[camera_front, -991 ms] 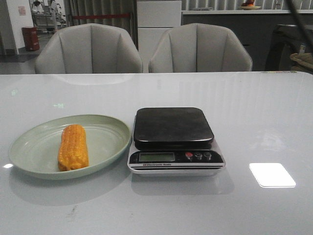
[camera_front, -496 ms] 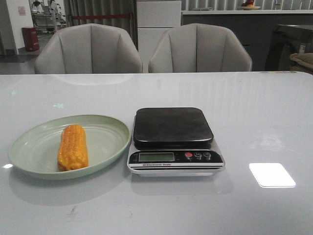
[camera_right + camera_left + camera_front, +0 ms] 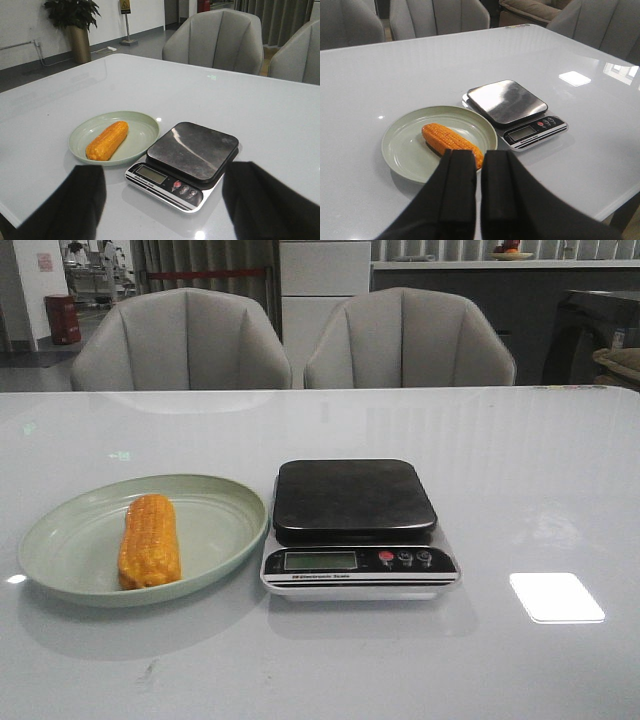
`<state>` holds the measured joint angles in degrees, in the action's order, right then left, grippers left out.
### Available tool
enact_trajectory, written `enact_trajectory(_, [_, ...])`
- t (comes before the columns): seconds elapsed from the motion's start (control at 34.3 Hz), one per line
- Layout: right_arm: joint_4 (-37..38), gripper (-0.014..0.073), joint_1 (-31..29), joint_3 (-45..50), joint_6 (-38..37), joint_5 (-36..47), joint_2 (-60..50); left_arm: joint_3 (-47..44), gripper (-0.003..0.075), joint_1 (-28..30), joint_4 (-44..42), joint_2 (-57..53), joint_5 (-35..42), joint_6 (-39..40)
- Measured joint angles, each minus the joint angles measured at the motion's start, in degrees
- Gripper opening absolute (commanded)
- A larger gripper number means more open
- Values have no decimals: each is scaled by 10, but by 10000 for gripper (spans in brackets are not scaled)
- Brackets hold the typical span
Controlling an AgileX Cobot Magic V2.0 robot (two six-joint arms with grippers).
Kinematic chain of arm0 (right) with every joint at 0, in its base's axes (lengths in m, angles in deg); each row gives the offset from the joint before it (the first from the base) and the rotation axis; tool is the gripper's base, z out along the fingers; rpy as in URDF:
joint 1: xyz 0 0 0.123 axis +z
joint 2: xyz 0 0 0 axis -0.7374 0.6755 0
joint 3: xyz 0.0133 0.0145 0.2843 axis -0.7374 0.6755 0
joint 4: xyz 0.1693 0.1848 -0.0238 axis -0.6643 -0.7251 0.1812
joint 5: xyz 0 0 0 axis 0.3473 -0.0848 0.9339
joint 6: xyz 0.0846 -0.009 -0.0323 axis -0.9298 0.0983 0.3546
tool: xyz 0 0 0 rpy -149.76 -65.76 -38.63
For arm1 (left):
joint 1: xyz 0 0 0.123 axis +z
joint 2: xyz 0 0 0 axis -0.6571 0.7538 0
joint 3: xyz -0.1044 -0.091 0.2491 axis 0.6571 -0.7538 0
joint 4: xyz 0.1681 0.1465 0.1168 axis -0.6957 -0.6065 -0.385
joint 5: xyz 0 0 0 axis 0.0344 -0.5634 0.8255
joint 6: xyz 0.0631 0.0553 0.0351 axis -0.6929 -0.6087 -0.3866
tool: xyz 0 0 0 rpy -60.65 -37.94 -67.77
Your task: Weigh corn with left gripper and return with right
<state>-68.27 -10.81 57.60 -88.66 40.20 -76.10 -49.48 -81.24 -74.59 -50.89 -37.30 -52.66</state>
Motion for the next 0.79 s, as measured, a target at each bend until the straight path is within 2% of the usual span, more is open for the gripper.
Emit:
enact_trajectory(0.06, [2, 147, 0, 3, 0, 0, 0, 0, 144, 0, 0, 0, 0, 0])
enact_trajectory(0.09, [3, 133, 0, 4, 1, 1, 0, 0, 144, 0, 0, 0, 0, 0])
enact_trajectory(0.17, [3, 197, 0, 4, 1, 2, -1, 0, 144, 0, 0, 0, 0, 0])
enact_trajectory(0.79, [4, 193, 0, 4, 1, 3, -1, 0, 144, 0, 0, 0, 0, 0])
